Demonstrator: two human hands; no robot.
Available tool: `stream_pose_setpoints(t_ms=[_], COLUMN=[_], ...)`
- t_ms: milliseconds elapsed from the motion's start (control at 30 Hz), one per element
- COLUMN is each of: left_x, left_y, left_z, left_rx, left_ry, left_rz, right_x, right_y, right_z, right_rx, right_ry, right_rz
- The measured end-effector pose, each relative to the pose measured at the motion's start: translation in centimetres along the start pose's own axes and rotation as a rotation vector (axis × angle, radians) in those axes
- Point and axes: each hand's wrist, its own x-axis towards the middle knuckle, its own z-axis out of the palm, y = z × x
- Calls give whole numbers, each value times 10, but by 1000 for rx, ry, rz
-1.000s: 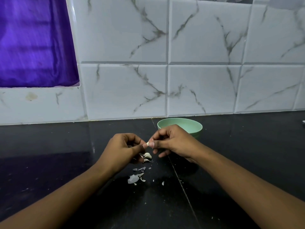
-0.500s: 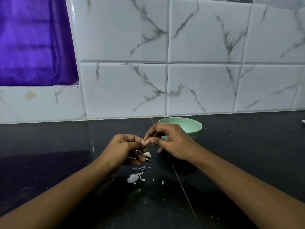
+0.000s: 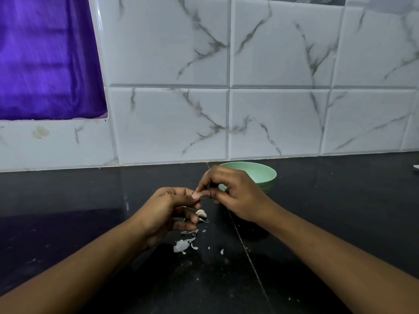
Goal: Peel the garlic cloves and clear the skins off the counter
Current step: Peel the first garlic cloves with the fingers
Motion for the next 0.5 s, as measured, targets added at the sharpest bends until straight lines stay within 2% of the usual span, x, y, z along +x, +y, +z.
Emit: stream_pose_setpoints(t_ms=[167, 300, 400, 500], left_x=[1, 1, 1, 2], left_y=[0, -1, -1, -1], left_z=[-1, -2, -2, -2], left_rx=[-22, -57, -82, -108], left_ry=[-41, -97, -89, -50], left_rz=[-17, -42, -28, -10], right_x=[1, 2, 2, 1], right_y=[2, -2, -4, -5], right_z=[-1, -4, -2, 1], right_rx=[-201, -245, -183, 4], right_ry=[-32, -90, -60, 9], right_rz=[-84, -91, -47, 91])
